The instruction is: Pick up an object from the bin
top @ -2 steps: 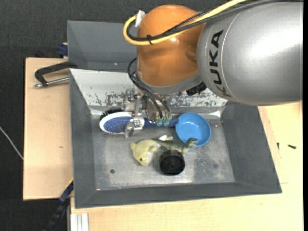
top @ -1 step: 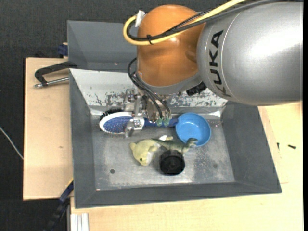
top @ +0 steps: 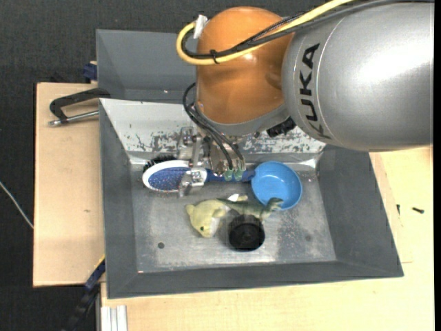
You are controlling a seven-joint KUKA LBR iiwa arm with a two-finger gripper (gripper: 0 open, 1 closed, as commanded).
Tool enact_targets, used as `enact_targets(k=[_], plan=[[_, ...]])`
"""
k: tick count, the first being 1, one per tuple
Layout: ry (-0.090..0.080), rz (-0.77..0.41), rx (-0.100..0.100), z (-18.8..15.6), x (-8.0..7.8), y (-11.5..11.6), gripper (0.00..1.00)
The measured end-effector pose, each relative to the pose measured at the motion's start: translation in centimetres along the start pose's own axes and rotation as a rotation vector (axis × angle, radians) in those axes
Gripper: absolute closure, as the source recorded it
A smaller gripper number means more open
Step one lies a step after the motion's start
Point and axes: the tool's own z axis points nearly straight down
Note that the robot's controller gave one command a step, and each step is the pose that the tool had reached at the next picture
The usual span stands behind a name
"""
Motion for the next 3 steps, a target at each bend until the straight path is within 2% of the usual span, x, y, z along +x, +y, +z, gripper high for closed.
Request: enact_targets(k=[3], plan=[[0.0,0.0,0.0,0.0,0.0,0.0,1.0]])
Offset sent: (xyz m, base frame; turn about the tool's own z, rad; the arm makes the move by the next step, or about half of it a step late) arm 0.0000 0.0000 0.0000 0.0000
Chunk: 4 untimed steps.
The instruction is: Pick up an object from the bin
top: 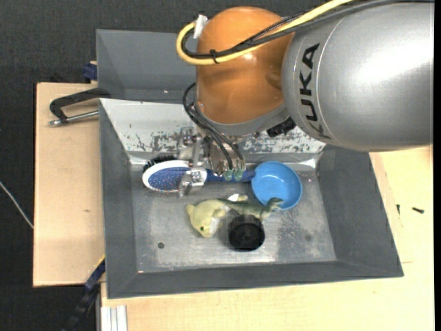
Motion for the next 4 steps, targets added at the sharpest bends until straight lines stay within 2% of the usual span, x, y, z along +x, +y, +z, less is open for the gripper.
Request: enact_targets(k=[4], plan=[[0.0,0.0,0.0,0.0,0.0,0.0,1.0]])
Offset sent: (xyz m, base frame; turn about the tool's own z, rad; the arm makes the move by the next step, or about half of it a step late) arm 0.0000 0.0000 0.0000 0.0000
